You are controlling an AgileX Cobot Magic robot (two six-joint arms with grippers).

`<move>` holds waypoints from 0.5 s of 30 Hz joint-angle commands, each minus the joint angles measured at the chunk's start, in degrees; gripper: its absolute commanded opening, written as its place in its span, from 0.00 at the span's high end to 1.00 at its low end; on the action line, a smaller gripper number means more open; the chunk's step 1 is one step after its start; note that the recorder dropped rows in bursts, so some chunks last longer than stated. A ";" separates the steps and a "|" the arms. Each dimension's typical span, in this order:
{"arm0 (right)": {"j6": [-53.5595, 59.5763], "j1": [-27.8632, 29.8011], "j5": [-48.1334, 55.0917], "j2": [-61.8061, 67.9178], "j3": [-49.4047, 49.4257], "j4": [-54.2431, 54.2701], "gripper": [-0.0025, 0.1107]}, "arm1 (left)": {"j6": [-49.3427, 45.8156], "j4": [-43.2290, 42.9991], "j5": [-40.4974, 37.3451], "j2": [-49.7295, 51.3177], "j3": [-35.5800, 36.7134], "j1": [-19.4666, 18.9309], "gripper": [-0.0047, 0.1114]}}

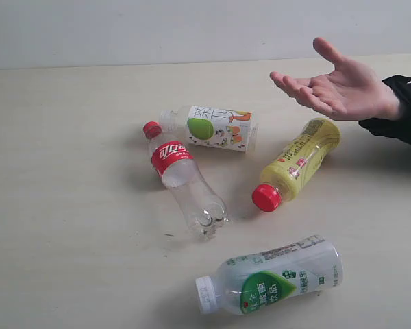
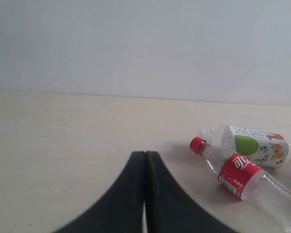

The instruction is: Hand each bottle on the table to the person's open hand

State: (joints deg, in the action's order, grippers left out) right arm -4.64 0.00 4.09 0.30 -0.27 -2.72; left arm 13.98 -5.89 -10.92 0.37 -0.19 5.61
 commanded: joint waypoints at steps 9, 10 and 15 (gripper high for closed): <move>0.01 0.34 -0.27 -0.30 0.27 -0.23 0.98 | -0.07 0.28 0.31 -0.37 0.19 0.34 0.96; 0.01 0.34 -0.27 -0.30 0.27 -0.23 0.98 | -0.07 0.28 0.31 -0.37 0.19 0.34 0.96; -3.43 0.34 -10.07 -0.30 0.27 1.34 0.98 | -0.07 0.28 0.31 -0.37 0.19 0.34 0.96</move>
State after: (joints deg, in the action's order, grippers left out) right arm -5.09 0.00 1.20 0.30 -0.27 -2.83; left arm 13.98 -5.89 -10.92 0.37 -0.19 5.61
